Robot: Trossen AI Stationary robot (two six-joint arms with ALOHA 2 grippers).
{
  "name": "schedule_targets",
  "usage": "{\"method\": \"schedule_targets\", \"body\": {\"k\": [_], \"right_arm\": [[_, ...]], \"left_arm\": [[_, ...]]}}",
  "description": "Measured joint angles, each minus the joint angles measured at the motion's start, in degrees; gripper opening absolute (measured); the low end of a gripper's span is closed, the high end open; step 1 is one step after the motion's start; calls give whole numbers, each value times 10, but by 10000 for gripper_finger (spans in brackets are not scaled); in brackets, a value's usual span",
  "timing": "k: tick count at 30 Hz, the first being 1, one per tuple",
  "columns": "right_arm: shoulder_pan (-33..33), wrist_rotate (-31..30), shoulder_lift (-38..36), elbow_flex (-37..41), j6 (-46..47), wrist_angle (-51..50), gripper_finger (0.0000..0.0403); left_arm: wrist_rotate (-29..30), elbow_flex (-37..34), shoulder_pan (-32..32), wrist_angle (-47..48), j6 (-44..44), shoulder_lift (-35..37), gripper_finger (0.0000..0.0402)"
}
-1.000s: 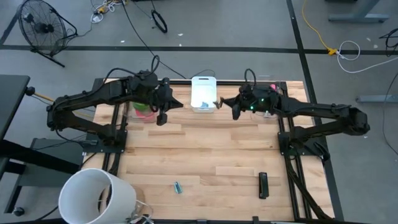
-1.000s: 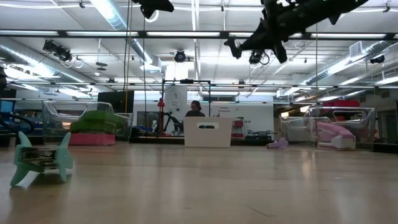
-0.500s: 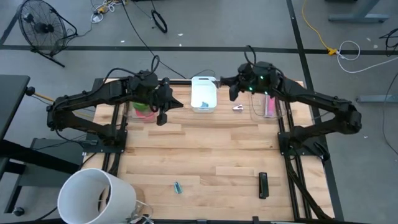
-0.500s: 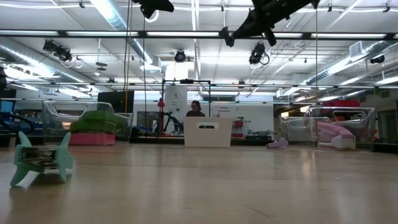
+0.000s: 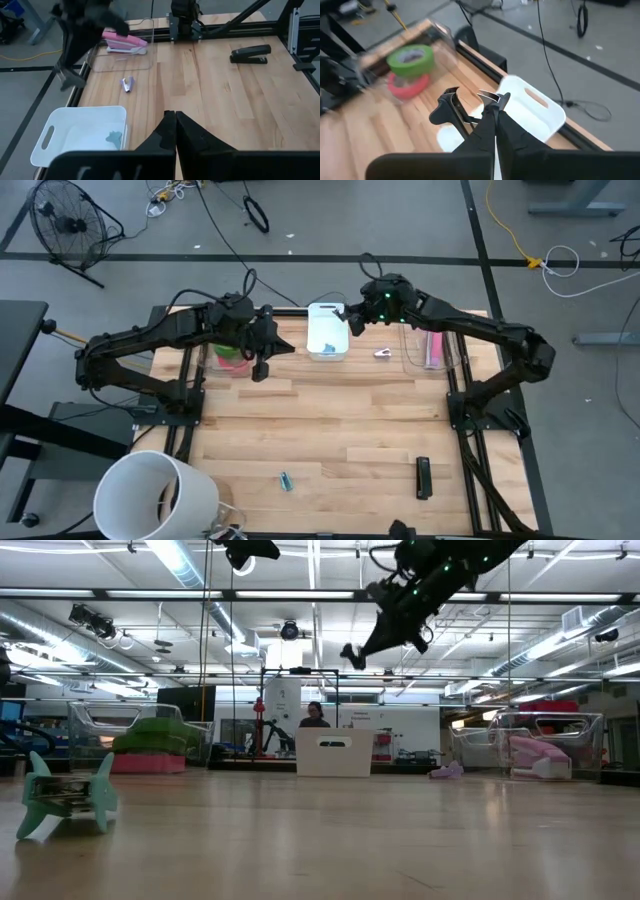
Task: Pick and place Stapler, Stapler remover, tape
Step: Put the black staple remover into the white bin
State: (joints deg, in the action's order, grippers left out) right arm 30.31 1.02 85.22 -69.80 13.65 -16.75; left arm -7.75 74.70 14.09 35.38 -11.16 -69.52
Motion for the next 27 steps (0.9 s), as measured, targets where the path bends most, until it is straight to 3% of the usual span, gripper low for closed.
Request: {"method": "schedule_targets", "body": {"k": [17,27], "right_arm": [[22,-6,118,0,-9,39,0],[22,-74,129,0,-73,74,0]], "left_arm": [[0,0,0,0,0,0,1],[0,0,0,-3,0,0,1]]}}
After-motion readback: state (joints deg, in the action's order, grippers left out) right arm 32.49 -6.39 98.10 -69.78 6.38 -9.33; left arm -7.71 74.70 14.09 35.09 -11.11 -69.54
